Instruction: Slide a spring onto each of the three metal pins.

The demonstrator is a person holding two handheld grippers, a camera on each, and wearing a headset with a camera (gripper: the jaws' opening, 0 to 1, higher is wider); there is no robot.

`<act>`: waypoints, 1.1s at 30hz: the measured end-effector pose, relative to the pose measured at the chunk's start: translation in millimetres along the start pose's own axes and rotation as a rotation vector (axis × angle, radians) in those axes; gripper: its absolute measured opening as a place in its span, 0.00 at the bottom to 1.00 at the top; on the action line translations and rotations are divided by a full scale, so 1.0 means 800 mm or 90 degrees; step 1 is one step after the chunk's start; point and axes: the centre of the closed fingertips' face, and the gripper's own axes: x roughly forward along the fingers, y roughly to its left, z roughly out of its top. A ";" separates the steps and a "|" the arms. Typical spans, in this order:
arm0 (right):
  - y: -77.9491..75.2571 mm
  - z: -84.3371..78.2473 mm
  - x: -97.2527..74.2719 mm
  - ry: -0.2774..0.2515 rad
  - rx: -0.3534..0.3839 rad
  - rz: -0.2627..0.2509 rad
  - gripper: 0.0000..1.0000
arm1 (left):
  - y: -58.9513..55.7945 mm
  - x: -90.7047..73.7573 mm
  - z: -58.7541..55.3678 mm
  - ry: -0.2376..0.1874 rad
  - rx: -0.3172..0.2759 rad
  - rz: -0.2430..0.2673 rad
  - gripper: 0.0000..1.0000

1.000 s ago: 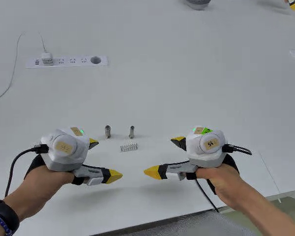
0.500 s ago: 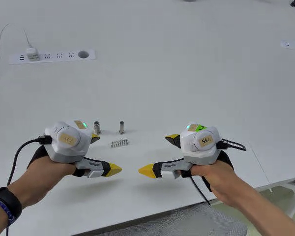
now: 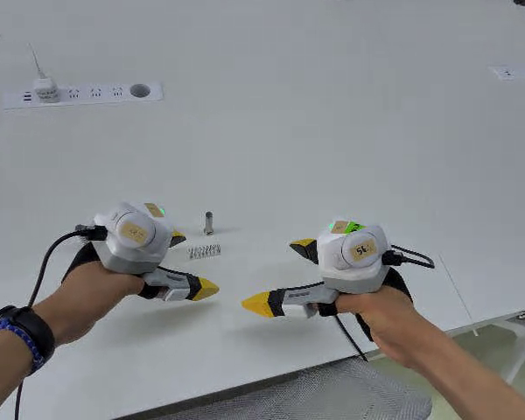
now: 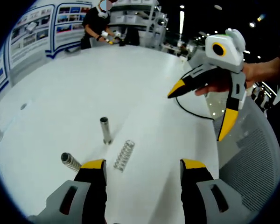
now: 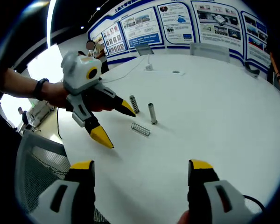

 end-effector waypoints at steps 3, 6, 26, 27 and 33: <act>0.001 0.001 0.001 0.000 0.001 0.002 0.83 | 0.002 0.007 -0.001 0.003 -0.002 -0.002 0.62; 0.000 0.000 0.002 0.002 0.001 0.004 0.83 | 0.001 0.012 -0.001 0.005 -0.004 -0.005 0.58; -0.003 -0.002 -0.002 0.002 0.013 0.004 0.82 | 0.018 0.031 -0.006 0.022 -0.015 0.043 0.28; -0.004 -0.002 -0.003 0.001 0.014 0.003 0.82 | 0.019 0.031 -0.006 0.023 -0.016 0.045 0.25; -0.007 -0.004 -0.006 0.002 0.017 -0.001 0.82 | 0.022 0.026 -0.012 0.043 0.024 0.067 0.19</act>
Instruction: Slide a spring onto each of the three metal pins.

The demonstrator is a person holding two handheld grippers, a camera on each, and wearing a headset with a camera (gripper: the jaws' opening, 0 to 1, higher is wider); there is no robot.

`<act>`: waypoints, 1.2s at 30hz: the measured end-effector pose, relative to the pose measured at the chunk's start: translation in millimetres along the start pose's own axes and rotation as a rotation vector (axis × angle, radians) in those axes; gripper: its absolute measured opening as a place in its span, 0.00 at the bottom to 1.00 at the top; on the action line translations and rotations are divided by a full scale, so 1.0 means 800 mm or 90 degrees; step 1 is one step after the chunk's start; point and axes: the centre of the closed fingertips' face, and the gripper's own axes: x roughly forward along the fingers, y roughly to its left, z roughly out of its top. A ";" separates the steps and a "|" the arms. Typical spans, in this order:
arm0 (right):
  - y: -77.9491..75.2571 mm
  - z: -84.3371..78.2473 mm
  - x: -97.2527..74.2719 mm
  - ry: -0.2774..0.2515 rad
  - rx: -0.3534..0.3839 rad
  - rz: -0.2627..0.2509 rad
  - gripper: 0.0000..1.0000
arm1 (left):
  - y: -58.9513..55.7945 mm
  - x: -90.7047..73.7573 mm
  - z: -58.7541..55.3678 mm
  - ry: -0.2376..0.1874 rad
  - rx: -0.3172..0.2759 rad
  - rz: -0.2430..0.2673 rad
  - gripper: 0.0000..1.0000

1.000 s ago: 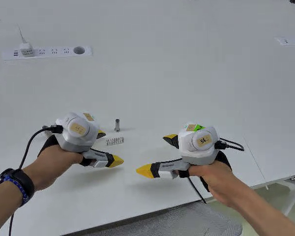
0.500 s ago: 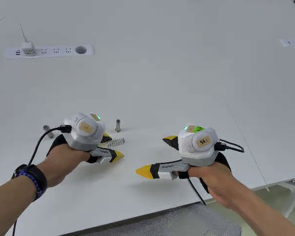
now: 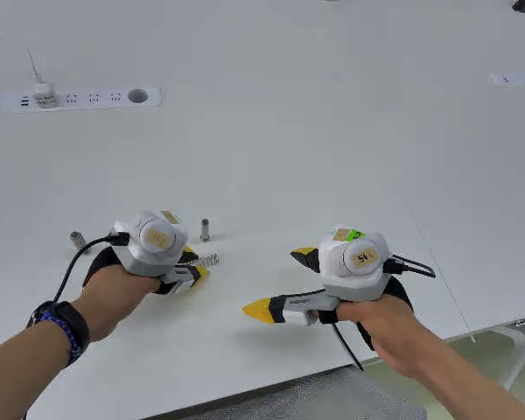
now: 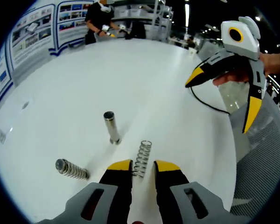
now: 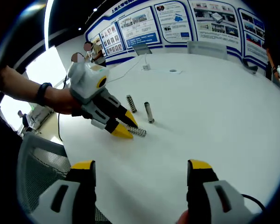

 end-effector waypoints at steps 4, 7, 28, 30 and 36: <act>0.001 0.000 0.001 0.001 -0.001 0.000 0.82 | 0.006 -0.002 -0.004 0.001 -0.002 0.014 0.13; 0.003 0.000 0.003 0.005 -0.004 0.004 0.81 | 0.006 -0.003 -0.004 0.005 0.011 0.020 0.12; 0.013 0.003 0.013 0.008 0.004 0.027 0.79 | -0.007 -0.024 -0.016 0.002 -0.007 0.036 0.10; 0.015 0.004 0.014 0.008 0.004 0.030 0.78 | -0.009 -0.027 -0.015 -0.002 -0.009 0.035 0.10; 0.020 0.012 0.018 -0.002 0.011 0.041 0.76 | -0.012 -0.039 -0.013 -0.013 -0.014 0.040 0.10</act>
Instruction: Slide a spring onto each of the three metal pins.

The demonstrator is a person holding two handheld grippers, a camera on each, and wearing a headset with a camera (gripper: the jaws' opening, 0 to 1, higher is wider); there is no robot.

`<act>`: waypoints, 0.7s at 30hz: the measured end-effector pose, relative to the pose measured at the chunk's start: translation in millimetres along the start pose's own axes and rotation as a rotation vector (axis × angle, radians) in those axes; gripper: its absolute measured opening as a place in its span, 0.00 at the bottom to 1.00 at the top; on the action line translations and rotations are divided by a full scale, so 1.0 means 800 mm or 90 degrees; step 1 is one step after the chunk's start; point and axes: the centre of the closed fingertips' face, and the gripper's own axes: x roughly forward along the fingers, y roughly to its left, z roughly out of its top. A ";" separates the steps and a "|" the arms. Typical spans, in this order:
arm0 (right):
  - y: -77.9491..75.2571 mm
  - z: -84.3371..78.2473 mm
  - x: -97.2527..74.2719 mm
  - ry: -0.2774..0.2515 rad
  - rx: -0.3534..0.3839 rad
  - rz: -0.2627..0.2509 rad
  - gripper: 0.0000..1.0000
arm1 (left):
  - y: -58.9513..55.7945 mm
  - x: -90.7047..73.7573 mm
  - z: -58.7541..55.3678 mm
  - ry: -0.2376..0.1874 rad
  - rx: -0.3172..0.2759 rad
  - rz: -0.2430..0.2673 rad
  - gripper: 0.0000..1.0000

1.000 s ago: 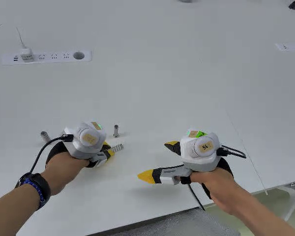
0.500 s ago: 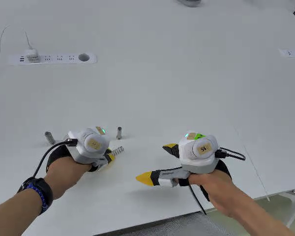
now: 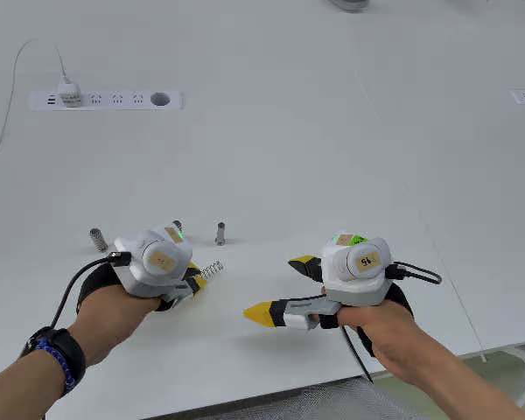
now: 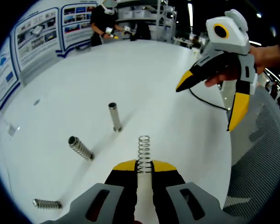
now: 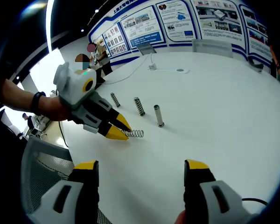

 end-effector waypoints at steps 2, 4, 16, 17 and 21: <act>0.003 0.003 0.002 -0.006 0.008 0.008 0.74 | 0.001 -0.005 0.001 -0.004 0.002 0.003 0.10; 0.004 0.004 0.003 -0.009 0.012 0.011 0.73 | 0.003 -0.010 0.001 -0.008 0.002 0.005 0.10; 0.009 0.010 0.006 -0.017 0.020 0.022 0.72 | 0.003 -0.032 0.005 -0.026 0.004 0.009 0.10; 0.010 0.011 0.006 -0.018 0.020 0.022 0.72 | 0.003 -0.035 0.006 -0.027 0.003 0.011 0.10; 0.011 0.015 0.007 -0.021 0.021 0.027 0.71 | 0.000 -0.041 0.009 -0.035 0.008 0.012 0.10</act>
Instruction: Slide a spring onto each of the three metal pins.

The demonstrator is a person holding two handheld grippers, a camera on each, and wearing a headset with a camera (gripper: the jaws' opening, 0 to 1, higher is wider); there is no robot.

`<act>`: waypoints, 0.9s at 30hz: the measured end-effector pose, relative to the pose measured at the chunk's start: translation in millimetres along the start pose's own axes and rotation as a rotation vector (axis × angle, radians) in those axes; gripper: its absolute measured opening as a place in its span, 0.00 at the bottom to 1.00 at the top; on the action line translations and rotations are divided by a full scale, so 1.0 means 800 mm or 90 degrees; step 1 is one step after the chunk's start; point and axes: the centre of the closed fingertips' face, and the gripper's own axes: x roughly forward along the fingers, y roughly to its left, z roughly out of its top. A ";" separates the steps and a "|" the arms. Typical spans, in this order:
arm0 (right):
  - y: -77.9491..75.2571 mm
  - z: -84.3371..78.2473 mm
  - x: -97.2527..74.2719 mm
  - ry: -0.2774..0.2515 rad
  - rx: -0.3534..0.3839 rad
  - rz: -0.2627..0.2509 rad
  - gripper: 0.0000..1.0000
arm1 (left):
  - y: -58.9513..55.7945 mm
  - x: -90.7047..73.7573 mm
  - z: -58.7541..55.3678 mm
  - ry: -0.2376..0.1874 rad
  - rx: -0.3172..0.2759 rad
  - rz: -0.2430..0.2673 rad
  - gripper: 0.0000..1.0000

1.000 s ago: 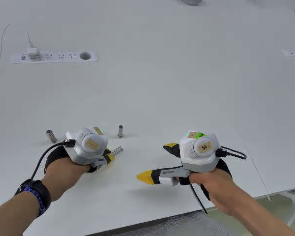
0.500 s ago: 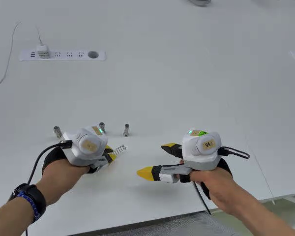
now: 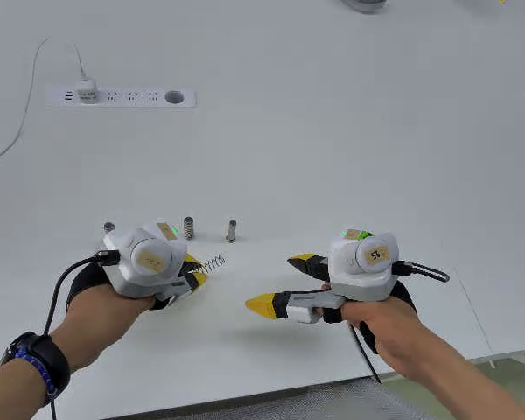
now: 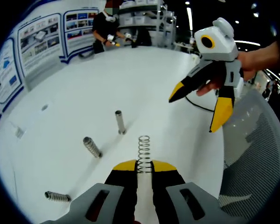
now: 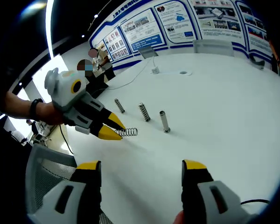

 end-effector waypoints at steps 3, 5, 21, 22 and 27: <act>0.001 0.002 0.001 0.000 0.003 0.006 0.69 | -0.003 -0.004 0.002 -0.003 0.003 -0.002 0.10; 0.002 0.003 0.002 -0.001 0.004 0.009 0.67 | -0.004 -0.006 0.002 -0.005 0.005 -0.003 0.10; 0.021 0.017 0.013 -0.008 0.010 0.056 0.53 | -0.026 -0.022 0.014 -0.026 0.017 -0.024 0.10; 0.022 0.018 0.014 -0.008 0.010 0.059 0.52 | -0.027 -0.023 0.015 -0.027 0.020 -0.025 0.10; 0.027 0.023 0.014 -0.015 0.020 0.074 0.45 | -0.038 -0.022 0.026 -0.038 0.035 -0.037 0.10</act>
